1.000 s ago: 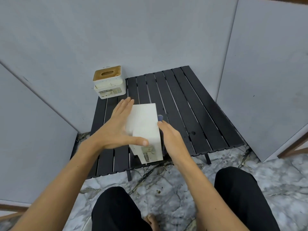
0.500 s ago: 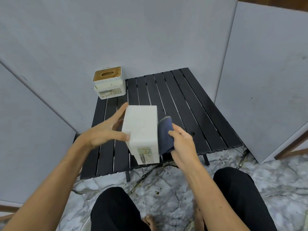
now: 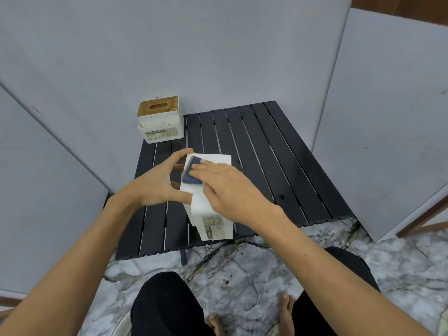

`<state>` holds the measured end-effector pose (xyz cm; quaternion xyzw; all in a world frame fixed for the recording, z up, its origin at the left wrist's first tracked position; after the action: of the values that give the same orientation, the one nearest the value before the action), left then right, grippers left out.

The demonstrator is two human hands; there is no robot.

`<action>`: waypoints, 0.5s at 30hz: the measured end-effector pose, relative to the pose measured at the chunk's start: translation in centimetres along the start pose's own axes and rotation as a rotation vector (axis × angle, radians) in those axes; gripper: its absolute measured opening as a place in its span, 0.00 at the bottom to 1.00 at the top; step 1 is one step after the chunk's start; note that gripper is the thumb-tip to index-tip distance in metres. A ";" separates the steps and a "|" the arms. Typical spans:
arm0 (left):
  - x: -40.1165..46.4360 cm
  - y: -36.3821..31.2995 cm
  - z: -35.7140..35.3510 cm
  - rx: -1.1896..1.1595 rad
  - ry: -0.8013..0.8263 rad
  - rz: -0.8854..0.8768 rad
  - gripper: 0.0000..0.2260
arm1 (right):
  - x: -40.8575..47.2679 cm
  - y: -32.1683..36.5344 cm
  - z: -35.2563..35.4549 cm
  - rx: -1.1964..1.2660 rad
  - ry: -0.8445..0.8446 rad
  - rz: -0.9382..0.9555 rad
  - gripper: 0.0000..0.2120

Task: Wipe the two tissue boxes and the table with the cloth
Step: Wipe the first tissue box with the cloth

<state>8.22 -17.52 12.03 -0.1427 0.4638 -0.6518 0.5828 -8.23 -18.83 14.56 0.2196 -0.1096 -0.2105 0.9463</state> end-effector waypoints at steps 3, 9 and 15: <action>0.2 0.1 0.0 -0.027 0.019 -0.019 0.50 | 1.4 -1.5 0.0 -0.071 0.063 -0.081 0.23; -0.8 0.8 0.3 -0.099 0.067 0.001 0.50 | 2.9 -3.4 0.7 0.014 0.083 -0.141 0.23; -1.2 0.7 -0.2 -0.066 -0.001 -0.006 0.51 | 1.7 -1.4 -0.3 -0.015 0.100 -0.057 0.22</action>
<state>8.85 -16.30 11.77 -0.1633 0.4843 -0.6380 0.5760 -7.12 -20.59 13.87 0.2259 -0.0545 -0.2270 0.9458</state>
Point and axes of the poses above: each hand's wrist, its own x-axis towards the middle knuckle, its own z-axis out of the back of the hand, y = z × x, the point moved 6 cm from there along x, towards the middle knuckle, and after that the axes turned 15 degrees about y, right-handed, at the moved point
